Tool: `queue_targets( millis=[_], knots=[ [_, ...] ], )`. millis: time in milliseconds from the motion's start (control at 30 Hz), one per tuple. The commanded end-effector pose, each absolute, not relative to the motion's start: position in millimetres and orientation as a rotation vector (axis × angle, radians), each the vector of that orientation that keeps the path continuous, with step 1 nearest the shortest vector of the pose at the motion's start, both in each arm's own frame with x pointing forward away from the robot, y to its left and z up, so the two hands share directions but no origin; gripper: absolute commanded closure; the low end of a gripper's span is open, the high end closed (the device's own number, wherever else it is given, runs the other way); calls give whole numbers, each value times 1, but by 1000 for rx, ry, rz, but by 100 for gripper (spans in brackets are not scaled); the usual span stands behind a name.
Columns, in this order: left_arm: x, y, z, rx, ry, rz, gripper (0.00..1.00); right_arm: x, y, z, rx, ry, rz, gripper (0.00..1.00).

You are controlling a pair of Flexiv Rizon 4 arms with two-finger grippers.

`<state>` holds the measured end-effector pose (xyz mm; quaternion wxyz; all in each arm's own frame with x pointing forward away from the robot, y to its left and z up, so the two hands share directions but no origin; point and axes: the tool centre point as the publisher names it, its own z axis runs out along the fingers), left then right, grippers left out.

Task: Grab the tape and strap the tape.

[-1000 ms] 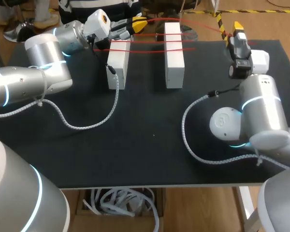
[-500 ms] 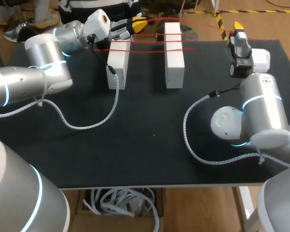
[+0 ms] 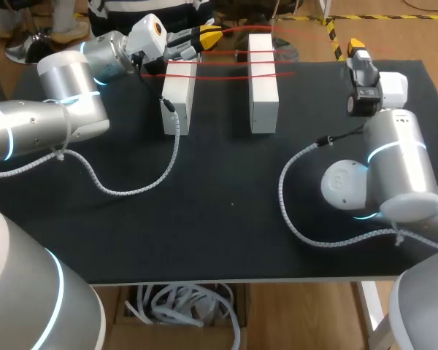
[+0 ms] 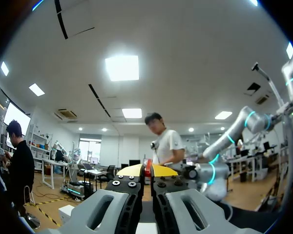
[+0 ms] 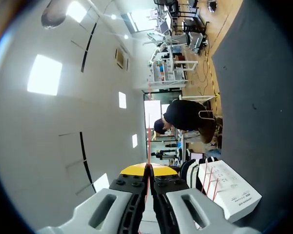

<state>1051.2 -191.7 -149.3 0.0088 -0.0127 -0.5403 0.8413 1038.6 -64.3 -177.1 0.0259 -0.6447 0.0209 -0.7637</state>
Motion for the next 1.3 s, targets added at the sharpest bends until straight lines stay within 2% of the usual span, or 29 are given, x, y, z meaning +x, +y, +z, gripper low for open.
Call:
queue_targets(
  millis=[33,1300],
  knots=[
    [1051,-191,-149,-41,-1687,2629,100,1040,-66,-174,-2004,51,-2355,100],
    [1051,-191,-149,-41,-1687,2629,100,1043,-59,-160,-2015,-72,-2347,100]
  ],
)
